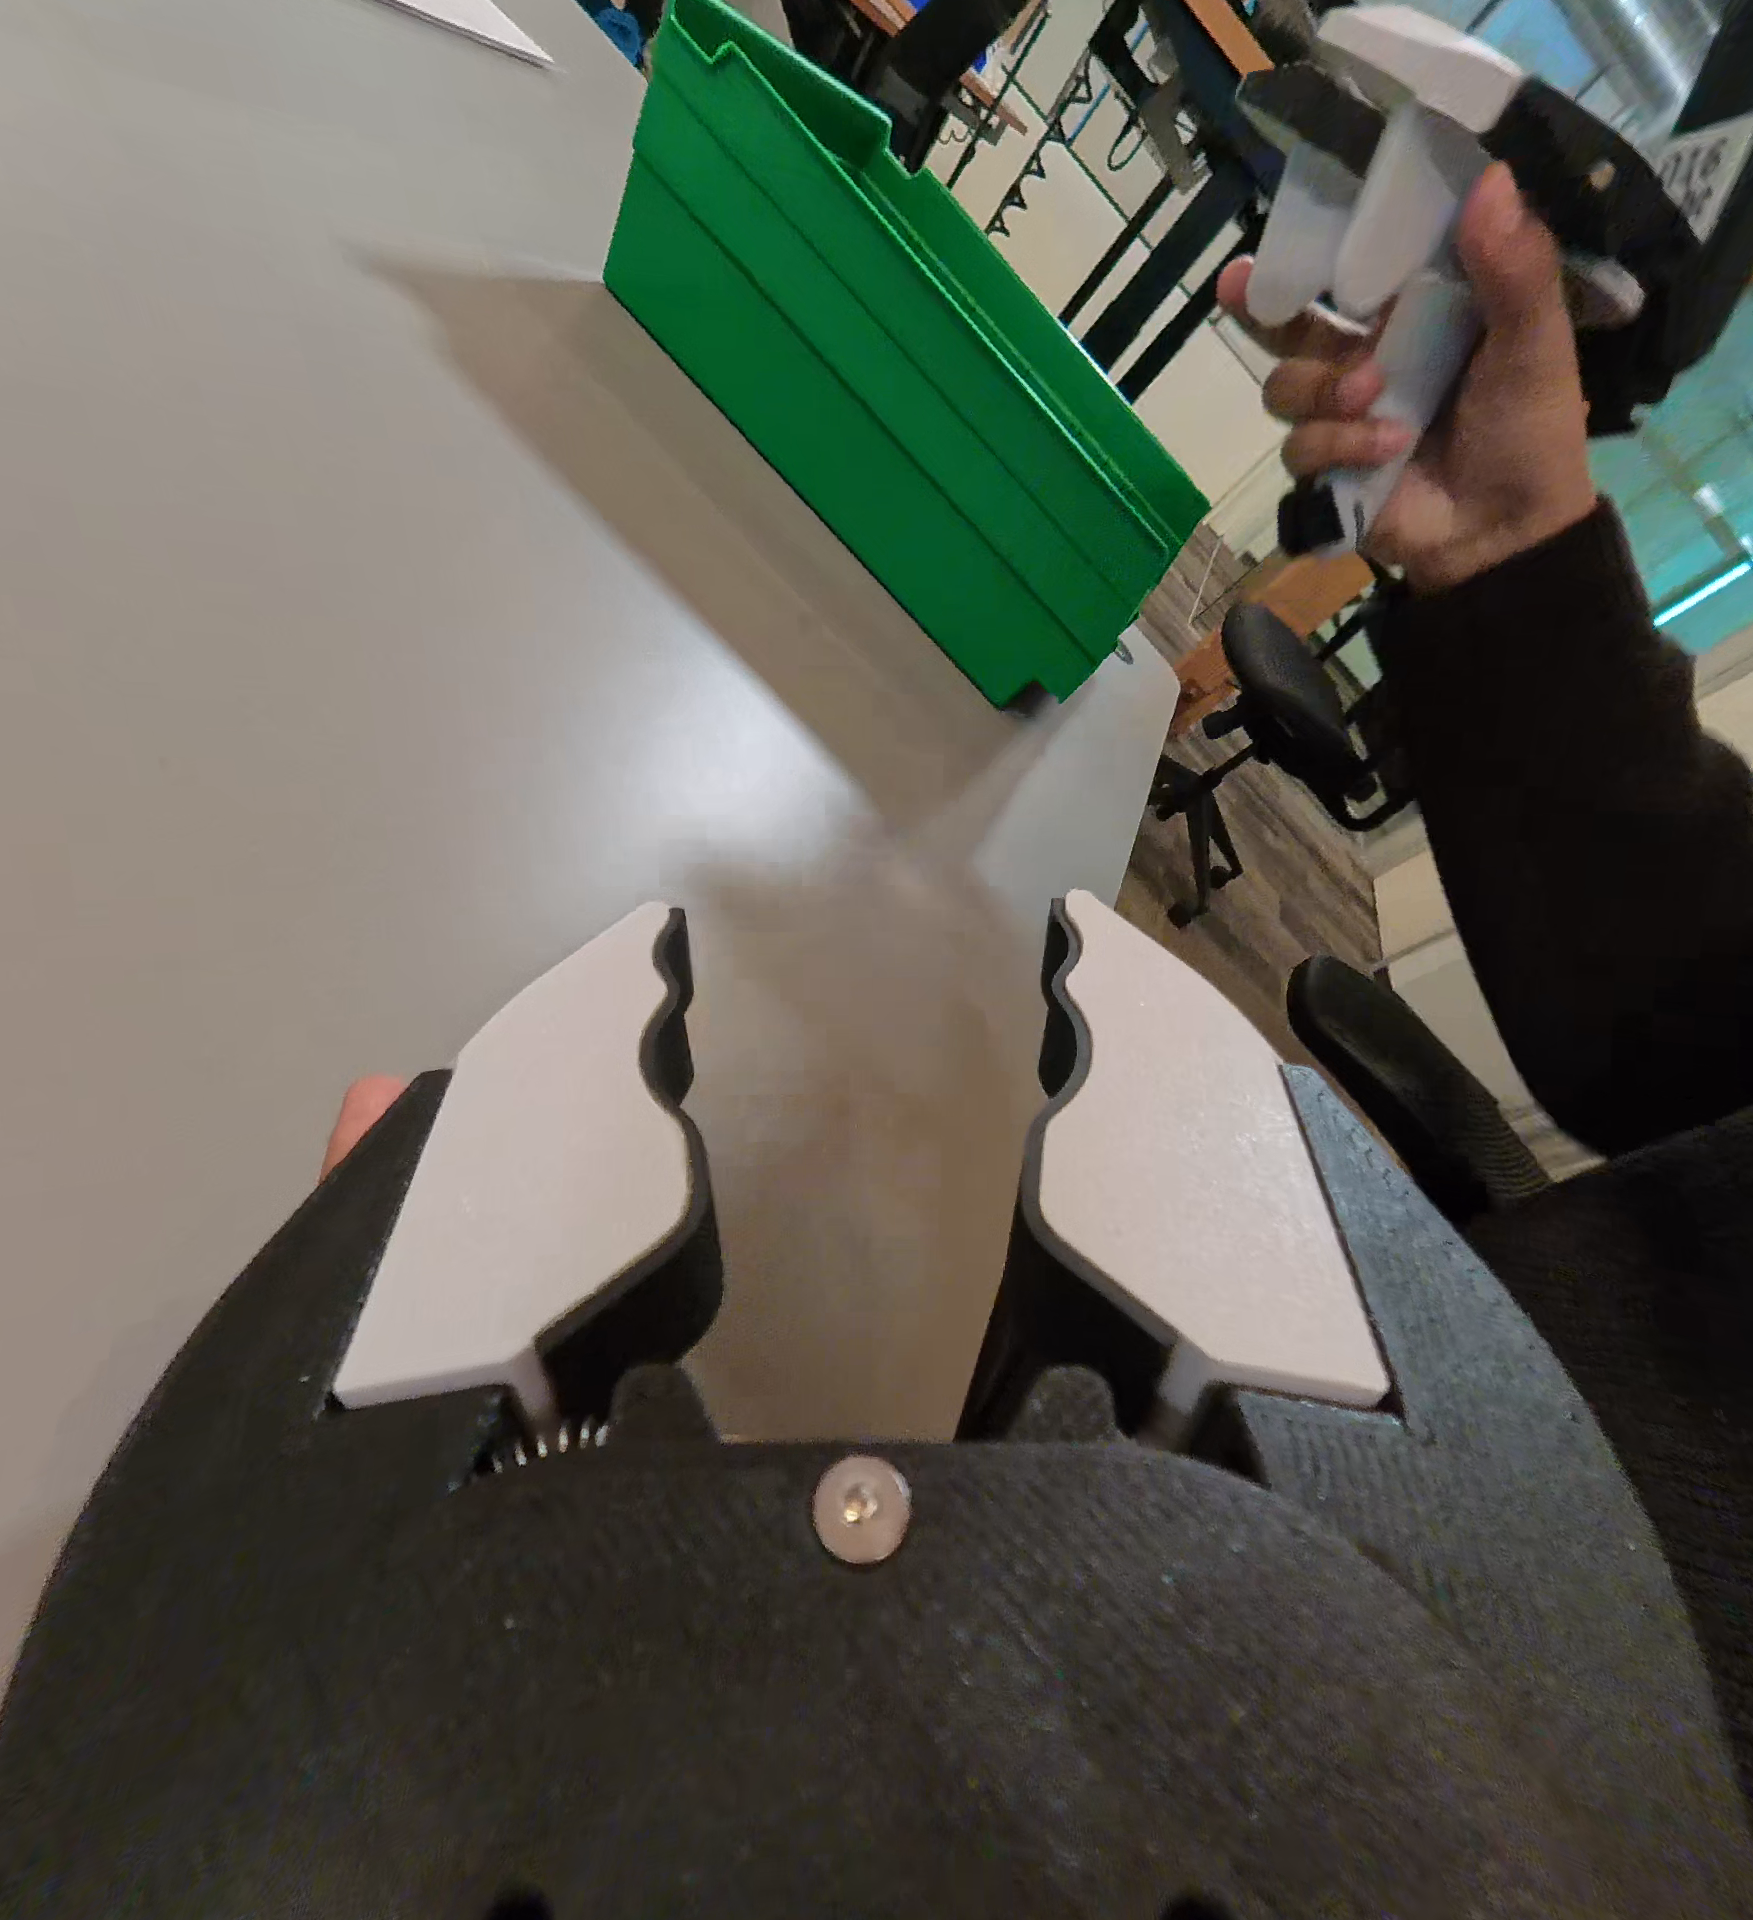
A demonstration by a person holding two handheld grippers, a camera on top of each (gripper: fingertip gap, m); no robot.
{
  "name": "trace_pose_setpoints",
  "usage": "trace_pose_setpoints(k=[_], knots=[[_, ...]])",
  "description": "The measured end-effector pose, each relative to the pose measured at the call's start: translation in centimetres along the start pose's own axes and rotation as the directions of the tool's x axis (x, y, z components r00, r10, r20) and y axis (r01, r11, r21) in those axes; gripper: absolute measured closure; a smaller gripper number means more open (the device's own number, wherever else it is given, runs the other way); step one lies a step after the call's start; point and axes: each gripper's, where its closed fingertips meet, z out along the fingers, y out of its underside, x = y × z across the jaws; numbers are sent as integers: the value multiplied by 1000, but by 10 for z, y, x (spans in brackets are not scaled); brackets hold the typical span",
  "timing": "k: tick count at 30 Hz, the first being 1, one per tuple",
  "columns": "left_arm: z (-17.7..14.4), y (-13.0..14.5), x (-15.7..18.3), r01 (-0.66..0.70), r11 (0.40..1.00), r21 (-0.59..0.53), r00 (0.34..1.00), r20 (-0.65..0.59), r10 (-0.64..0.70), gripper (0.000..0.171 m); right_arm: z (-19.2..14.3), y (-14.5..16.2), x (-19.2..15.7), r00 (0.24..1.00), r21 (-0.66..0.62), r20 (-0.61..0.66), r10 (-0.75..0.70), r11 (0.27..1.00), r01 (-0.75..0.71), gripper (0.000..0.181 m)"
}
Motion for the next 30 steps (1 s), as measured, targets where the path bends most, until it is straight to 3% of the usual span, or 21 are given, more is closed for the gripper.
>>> trace_pose_setpoints(k=[1, 4, 6, 8, 16, 27, 30], knots=[[0, 0, 1, 0, 1000, -2, 1000, -4, 0, 106, -4, -8, 34, 996, -44, -79, -39, 998, 35, 125], [2, 3, 2, -12, 1000, -18, 1000, -3, 12, 106, -10, -1, 143, 945, -337, -282, -168, 939, 66, 119], [3, 4, 1, -20, 999, -25, 1000, 2, 20, 106, -13, 19, 187, 938, -515, -300, -174, 857, -6, 118], [4, 5, -1, -29, 999, -31, 999, 12, 30, 106, -14, 40, 210, 944, -645, -288, -162, 761, -66, 114], [3, 6, -11, -59, 997, -45, 997, 52, 61, 106, -18, 108, 225, 974, -876, -216, -75, 455, -159, 120], [4, 6, -14, -7, 999, -43, 1000, 30, 8, 107, -13, 136, 226, 969, -884, -247, -15, 413, -219, 175], [4, 6, -14, -1, 999, -42, 1000, 28, 2, 107, -13, 137, 227, 978, -899, -195, -68, 412, -151, 174]])
